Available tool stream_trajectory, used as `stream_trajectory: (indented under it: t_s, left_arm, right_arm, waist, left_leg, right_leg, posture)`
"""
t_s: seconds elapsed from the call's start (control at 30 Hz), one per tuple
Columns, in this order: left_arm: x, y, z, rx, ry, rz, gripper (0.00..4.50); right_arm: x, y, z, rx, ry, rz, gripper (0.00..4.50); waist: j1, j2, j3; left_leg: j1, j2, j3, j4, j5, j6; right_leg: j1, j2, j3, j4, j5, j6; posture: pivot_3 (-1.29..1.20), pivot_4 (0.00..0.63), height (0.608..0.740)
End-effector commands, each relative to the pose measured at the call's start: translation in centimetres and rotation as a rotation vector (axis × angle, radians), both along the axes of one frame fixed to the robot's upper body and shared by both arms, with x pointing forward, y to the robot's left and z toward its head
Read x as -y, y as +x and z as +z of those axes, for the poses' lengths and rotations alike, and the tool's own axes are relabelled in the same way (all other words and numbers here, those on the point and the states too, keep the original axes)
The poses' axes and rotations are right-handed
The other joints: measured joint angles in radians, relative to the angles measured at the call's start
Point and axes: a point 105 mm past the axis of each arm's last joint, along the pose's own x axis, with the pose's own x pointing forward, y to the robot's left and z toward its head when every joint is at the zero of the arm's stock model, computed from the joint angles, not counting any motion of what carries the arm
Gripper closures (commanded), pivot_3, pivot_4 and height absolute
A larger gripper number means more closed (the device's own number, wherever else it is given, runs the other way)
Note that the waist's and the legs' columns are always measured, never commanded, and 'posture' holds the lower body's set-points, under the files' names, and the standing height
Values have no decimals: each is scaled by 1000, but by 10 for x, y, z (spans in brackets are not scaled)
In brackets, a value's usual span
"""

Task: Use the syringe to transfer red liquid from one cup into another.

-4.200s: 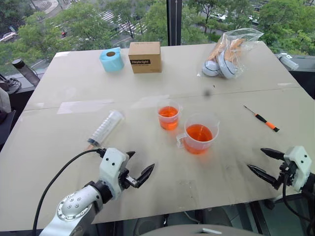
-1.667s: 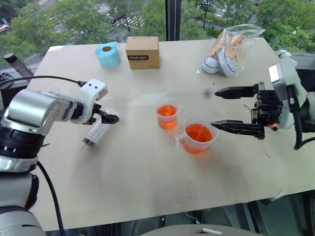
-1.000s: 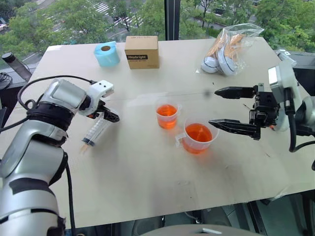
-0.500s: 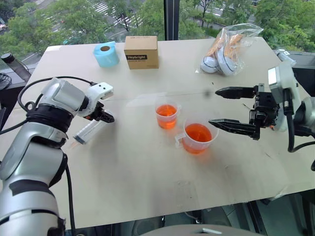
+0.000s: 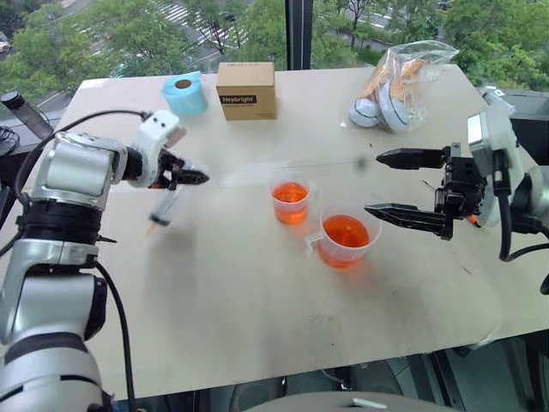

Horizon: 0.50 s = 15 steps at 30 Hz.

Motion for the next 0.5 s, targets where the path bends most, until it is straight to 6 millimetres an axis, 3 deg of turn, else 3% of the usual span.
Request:
stream_trajectory:
  t_s: [0.03,0.27,0.5]
  left_arm:
    - [17,-5,64,315,-165,-68,2471]
    - [38,-38,97,437,-418,-258,2471]
    - [57,-67,107,408,-618,-440,2471]
  right_arm:
    - [0,-1,13,51,13,14,0]
    - [3,4,20,58,20,16,0]
    - [6,12,29,77,41,-3,0]
  waist:
    - [4,0,0]
    - [2,0,0]
    - [-5,0,0]
  left_leg:
    - [-5,0,-2,3,0,0]
    - [-8,-1,-1,5,0,0]
    - [-7,-1,-1,5,0,0]
  right_leg:
    - [-3,0,-2,1,0,1]
    - [-5,1,-2,0,2,3]
    - [-4,4,-2,1,2,3]
  posture:
    - [0,150,740]
    - [0,150,740]
    - [0,150,740]
